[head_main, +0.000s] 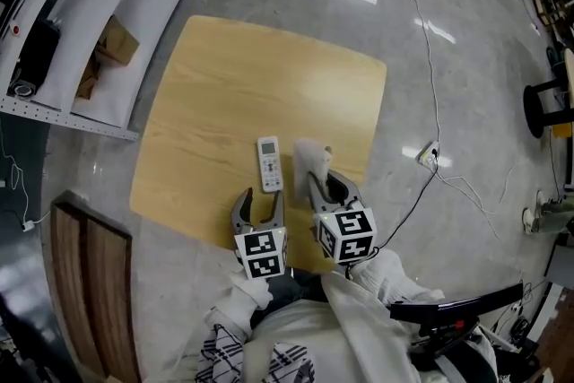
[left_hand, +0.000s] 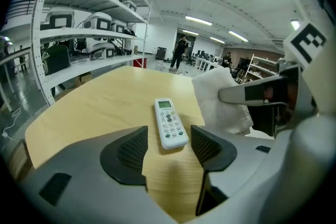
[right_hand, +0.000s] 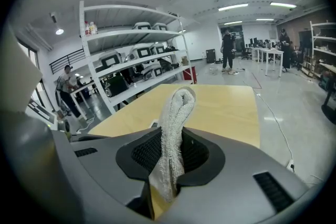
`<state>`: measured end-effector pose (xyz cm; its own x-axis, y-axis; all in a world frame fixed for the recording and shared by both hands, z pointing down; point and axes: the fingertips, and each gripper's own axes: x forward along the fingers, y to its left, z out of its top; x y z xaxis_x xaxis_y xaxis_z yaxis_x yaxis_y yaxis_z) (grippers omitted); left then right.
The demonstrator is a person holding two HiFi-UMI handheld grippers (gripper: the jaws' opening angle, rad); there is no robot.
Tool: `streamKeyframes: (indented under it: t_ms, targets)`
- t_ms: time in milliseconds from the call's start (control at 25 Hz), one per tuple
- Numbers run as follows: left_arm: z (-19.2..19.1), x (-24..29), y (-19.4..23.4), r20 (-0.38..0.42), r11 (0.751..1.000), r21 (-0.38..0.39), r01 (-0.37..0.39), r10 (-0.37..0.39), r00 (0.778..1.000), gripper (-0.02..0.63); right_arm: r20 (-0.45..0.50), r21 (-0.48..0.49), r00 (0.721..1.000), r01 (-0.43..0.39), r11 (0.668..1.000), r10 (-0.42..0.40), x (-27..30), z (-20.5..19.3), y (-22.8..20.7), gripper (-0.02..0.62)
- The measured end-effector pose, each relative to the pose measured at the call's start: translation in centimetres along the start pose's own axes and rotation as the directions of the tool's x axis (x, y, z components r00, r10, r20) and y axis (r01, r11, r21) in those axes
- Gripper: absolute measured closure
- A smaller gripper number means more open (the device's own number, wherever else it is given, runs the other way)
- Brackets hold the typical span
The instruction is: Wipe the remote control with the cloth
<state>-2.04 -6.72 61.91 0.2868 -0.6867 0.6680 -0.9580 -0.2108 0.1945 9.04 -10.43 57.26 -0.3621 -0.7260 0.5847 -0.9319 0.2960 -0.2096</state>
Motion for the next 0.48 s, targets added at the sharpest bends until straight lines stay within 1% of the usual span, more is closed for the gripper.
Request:
streamKeyframes:
  t_ms: [80, 160, 240, 320, 400, 440, 480]
  targets:
    - [-1.0, 0.8, 0.2, -0.051, 1.000, -0.016, -0.019, 0.018, 0.999, 0.343, -0.007, -0.004, 1.000, -0.008, 1.000, 0.008, 0.5, -0.1, 0.0, 0.506]
    - [-1.7, 1.6, 0.1, -0.094, 0.999, -0.026, -0.021, 0.019, 0.995, 0.332, -0.010, -0.012, 1.000, -0.029, 0.999, 0.029, 1.1, 0.0, 0.0, 0.506]
    - [-2.2, 2.4, -0.2, -0.127, 1.000, -0.028, -0.015, 0.012, 0.992, 0.331, -0.014, -0.017, 0.997, -0.070, 0.997, 0.070, 1.6, 0.3, 0.0, 0.506]
    - [-2.6, 3.4, -0.3, -0.155, 1.000, -0.013, -0.022, 0.020, 0.988, 0.331, -0.030, -0.018, 0.991, -0.131, 0.991, 0.130, 2.1, 0.4, 0.1, 0.506]
    - [-3.1, 4.1, -0.3, -0.188, 0.999, 0.005, -0.040, 0.041, 0.981, 0.331, -0.063, -0.023, 0.975, -0.215, 0.976, 0.213, 2.6, 0.4, 0.3, 0.506]
    - [-3.2, 4.2, -0.2, -0.203, 0.999, 0.015, -0.049, 0.051, 0.978, 0.331, -0.085, -0.030, 0.961, -0.268, 0.963, 0.265, 2.9, 0.5, 0.7, 0.506]
    - [-3.3, 4.3, -0.1, -0.214, 0.998, 0.027, -0.055, 0.059, 0.975, 0.333, -0.112, -0.045, 0.939, -0.330, 0.943, 0.324, 3.1, 0.6, 1.2, 0.506]
